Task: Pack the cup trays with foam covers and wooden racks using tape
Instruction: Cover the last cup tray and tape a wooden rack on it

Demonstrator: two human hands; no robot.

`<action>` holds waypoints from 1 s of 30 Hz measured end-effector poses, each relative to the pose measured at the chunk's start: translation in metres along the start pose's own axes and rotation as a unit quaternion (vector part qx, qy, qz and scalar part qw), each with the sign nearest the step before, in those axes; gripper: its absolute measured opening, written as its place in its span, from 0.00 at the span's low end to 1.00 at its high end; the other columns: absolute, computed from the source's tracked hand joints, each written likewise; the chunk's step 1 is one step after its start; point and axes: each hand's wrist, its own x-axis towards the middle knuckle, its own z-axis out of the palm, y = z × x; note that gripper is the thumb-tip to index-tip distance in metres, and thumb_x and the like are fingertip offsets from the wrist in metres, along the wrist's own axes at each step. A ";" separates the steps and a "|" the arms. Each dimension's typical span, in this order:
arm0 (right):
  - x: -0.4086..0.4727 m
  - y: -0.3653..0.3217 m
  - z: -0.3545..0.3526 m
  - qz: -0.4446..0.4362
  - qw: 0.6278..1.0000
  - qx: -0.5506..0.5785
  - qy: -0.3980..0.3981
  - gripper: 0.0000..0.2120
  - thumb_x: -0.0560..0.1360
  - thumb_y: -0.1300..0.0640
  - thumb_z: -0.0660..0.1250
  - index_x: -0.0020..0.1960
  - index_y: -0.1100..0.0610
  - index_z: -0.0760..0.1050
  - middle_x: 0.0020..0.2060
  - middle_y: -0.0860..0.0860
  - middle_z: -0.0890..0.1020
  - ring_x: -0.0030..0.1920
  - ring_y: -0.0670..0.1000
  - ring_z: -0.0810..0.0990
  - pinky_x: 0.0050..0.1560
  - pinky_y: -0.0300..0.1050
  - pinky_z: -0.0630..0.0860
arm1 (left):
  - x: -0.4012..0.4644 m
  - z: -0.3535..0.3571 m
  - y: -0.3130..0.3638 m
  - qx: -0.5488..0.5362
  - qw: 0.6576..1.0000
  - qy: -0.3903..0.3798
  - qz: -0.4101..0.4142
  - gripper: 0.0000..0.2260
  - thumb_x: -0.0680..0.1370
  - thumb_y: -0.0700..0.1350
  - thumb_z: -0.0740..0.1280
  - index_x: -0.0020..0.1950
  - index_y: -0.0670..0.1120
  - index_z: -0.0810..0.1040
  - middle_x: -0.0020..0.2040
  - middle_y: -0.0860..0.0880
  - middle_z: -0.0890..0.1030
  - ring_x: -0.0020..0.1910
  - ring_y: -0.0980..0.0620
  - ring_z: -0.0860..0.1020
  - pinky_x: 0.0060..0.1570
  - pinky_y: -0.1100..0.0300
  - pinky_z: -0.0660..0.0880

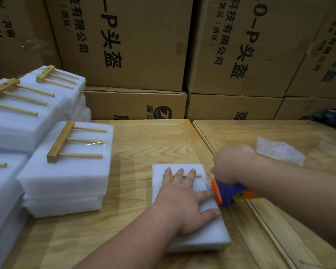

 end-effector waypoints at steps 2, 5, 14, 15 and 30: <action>0.000 0.023 0.008 0.028 0.998 0.054 -0.003 0.15 0.78 0.41 0.58 0.48 0.51 0.75 0.42 0.48 0.78 0.46 0.54 0.79 0.43 0.48 0.73 | 0.001 0.002 -0.001 -0.001 1.000 0.000 0.003 0.28 0.77 0.74 0.44 0.77 0.71 0.51 0.83 0.45 0.40 0.81 0.39 0.40 0.72 0.33 0.32; 0.000 0.054 0.028 0.087 0.991 0.095 0.039 0.17 0.76 0.38 0.58 0.42 0.51 0.71 0.36 0.48 0.78 0.38 0.49 0.77 0.35 0.45 0.71 | 0.002 0.004 -0.002 0.001 1.000 0.001 0.006 0.29 0.77 0.75 0.43 0.77 0.73 0.46 0.83 0.45 0.38 0.81 0.39 0.38 0.72 0.34 0.31; -0.030 0.038 0.153 0.151 0.940 0.180 0.248 0.18 0.78 0.35 0.59 0.52 0.49 0.71 0.33 0.49 0.81 0.35 0.55 0.82 0.28 0.44 0.65 | 0.003 0.007 -0.002 0.006 1.000 0.008 -0.018 0.41 0.76 0.75 0.43 0.81 0.56 0.35 0.83 0.48 0.37 0.81 0.42 0.38 0.74 0.36 0.32; -0.033 0.035 0.159 0.153 0.935 0.194 0.254 0.17 0.77 0.37 0.61 0.52 0.52 0.73 0.34 0.50 0.82 0.36 0.57 0.82 0.30 0.45 0.66 | 0.003 0.006 -0.002 0.005 1.000 0.005 -0.021 0.41 0.76 0.75 0.43 0.82 0.54 0.37 0.83 0.48 0.37 0.81 0.42 0.38 0.74 0.36 0.32; -0.078 -0.059 0.087 -0.049 0.682 0.723 0.094 0.37 0.76 0.31 0.55 0.80 0.46 0.57 0.78 0.34 0.57 0.73 0.26 0.52 0.63 0.15 0.48 | 0.002 0.003 0.000 -0.003 1.000 0.009 -0.029 0.39 0.77 0.69 0.46 0.83 0.50 0.44 0.83 0.48 0.41 0.82 0.43 0.41 0.75 0.36 0.35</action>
